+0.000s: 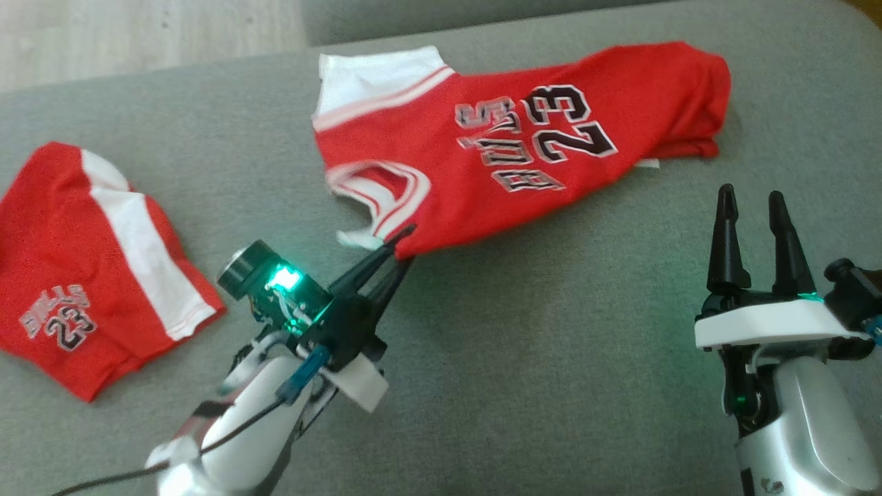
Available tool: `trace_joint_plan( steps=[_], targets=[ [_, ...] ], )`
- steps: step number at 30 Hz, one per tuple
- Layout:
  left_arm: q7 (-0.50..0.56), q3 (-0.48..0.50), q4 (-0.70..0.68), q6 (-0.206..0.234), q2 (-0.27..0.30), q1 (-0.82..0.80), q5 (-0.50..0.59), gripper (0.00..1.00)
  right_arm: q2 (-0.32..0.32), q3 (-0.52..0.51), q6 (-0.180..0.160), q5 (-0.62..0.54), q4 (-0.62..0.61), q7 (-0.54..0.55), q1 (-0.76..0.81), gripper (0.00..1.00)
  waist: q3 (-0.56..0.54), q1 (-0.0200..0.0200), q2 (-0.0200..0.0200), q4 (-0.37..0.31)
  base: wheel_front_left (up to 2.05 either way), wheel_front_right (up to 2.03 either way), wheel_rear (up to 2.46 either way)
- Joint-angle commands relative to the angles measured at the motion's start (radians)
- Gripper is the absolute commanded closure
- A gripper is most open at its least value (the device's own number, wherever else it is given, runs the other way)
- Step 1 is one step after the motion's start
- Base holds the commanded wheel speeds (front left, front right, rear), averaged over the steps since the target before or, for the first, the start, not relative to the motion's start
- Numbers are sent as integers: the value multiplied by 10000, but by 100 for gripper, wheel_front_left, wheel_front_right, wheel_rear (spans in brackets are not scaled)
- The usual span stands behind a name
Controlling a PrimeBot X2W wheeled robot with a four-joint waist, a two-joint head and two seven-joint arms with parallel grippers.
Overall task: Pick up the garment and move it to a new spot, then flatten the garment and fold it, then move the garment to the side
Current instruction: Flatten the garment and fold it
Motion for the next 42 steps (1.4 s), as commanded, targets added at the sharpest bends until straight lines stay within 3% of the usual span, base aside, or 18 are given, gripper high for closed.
trace_joint_plan(
  steps=[1, 5, 8, 11, 17, 26, 27, 28, 36, 42],
  targets=[
    [-82, 261, -805, -86, 385, 9, -221, 100, -43, 187, -7, 58, -242, -120, -213, 0, -255, 1, 0, 207, 0, 0, 0],
    [424, 658, -2356, -285, 634, 312, -1225, 100, -43, 214, -7, 100, -163, -125, -164, 0, -393, 1, 0, 318, 0, 0, 0],
    [865, 1030, -2771, -349, 756, 237, -1854, 100, -43, 279, -7, 127, -165, -126, -201, 0, -337, 1, 0, 280, 0, 0, 0],
    [1936, 1236, -2676, -458, 1289, -126, -2350, 100, -43, 417, -7, 172, -144, -128, -322, 0, -137, 1, 0, 120, 0, 0, 0],
    [3424, 1291, -1074, -571, 1903, -1351, -3712, 100, -43, 877, -7, 256, -116, -130, -765, 0, 506, 1, 0, -427, 0, 0, 0],
    [3494, 442, 1978, -584, 2671, -3431, -4541, 100, -43, 1425, -7, 467, -351, -132, -1309, 0, 1332, 1, 0, -1022, 0, 0, 0],
    [3433, 361, 2296, -584, 2683, -3604, -4570, 37, -43, 1440, -7, 470, -363, -132, -1320, 0, 1365, 1, 0, -1020, 0, 0, 0],
    [3367, 311, 2615, -585, 2670, -3760, -4585, 0, -43, 1455, -7, 473, -372, -132, -1326, 0, 1388, 1, 0, -1006, 0, 0, 0],
    [1947, 91, 4024, -466, 2207, -4164, -4643, 0, -43, 1243, -7, 293, -297, -133, -1207, 0, 1081, 1, 0, -329, 0, 0, 0],
    [725, 347, 3875, -102, 1823, -3490, -4963, 0, -43, 774, -7, 16, -194, -133, -933, 0, 576, 1, 0, 517, 0, 0, 0]
  ],
)
